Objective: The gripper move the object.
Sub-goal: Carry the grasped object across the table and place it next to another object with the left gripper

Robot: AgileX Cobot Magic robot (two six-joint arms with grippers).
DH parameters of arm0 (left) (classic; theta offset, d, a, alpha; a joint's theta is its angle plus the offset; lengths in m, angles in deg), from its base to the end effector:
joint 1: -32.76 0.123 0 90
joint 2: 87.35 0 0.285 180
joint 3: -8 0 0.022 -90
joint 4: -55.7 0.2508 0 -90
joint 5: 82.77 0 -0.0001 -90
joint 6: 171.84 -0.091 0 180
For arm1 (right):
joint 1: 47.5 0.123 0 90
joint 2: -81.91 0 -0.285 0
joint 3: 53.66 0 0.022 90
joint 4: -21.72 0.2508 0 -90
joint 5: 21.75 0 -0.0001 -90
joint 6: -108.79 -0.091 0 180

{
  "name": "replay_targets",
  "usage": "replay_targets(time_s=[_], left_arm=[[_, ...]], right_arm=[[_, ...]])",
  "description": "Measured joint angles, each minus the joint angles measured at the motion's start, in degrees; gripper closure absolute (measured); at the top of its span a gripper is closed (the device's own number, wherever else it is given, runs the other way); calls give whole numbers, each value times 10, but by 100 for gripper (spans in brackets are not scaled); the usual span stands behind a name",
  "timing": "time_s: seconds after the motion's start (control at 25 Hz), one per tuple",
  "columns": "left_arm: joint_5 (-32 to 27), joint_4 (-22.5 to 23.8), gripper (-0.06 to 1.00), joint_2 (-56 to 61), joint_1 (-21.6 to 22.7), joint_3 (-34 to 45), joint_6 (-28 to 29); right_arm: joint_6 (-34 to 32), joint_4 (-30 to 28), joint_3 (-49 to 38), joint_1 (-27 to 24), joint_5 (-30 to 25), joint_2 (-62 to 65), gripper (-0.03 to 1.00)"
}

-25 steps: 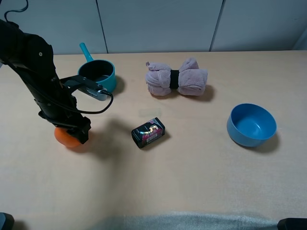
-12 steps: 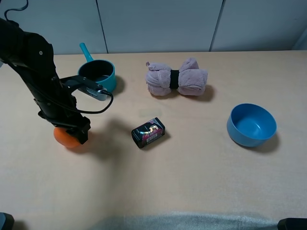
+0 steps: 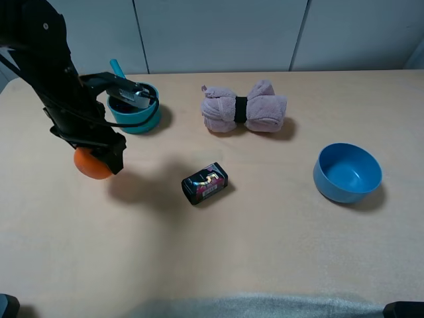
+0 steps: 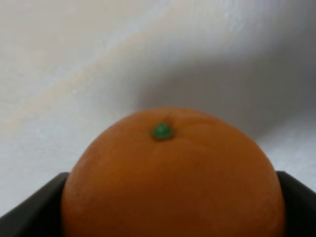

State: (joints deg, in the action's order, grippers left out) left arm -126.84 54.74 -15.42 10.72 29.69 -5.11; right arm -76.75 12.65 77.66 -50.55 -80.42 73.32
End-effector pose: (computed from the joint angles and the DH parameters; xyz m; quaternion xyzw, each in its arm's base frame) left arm 0.2823 -0.1154 0.1600 0.2974 0.9532 -0.0102 0.0532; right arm -0.0021 -0.0122 0.2806 0.0643 0.8427 -0.0676 0.5303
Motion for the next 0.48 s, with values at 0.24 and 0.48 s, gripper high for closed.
replay_targets(time_s=[0.24, 0.48], left_arm=[[-41, 15, 12, 28, 0, -51, 16], [-86, 30, 12, 33, 1, -114, 35]], right_arm=[[0, 0, 0, 0, 0, 0, 32], [0, 0, 0, 0, 0, 0, 32]])
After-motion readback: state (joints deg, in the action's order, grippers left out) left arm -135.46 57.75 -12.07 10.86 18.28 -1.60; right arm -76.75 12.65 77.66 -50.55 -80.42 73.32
